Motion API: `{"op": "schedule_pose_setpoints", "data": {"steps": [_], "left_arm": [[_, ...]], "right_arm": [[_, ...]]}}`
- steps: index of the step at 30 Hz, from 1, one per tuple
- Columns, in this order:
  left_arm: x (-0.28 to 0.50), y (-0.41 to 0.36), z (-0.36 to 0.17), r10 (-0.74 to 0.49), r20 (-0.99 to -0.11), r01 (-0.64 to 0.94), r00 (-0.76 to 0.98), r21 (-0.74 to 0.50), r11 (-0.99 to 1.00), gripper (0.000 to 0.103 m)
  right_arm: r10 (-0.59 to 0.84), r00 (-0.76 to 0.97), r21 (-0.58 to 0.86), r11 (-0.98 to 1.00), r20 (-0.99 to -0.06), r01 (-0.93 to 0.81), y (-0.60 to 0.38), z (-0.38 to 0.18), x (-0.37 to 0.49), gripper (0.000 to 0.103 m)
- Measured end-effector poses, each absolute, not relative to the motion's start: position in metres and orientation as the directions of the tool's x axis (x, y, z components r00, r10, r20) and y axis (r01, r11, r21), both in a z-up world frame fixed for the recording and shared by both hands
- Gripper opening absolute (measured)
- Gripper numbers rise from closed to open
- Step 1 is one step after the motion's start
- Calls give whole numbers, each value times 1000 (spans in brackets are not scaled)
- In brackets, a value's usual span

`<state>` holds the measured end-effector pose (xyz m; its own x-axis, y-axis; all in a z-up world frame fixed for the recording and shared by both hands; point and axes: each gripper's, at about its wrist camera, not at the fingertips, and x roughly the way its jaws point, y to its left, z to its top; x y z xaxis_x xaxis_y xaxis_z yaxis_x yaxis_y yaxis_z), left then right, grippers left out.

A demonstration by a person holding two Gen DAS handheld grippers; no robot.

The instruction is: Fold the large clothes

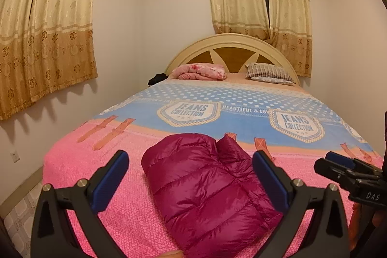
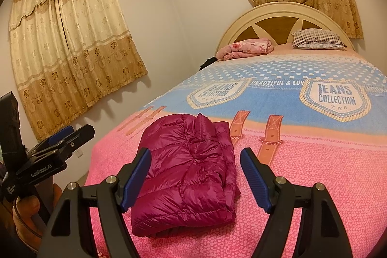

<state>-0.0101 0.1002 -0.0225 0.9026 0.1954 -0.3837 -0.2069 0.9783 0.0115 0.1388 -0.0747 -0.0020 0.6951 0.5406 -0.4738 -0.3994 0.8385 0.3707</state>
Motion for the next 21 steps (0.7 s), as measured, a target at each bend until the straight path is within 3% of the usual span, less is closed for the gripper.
{"op": "schedule_pose_setpoints", "data": {"steps": [21], "left_arm": [[-23, 98, -12, 241, -296, -243, 924, 32, 970, 103]], "right_arm": [[545, 691, 366, 836, -475, -408, -70, -6, 134, 77]]}}
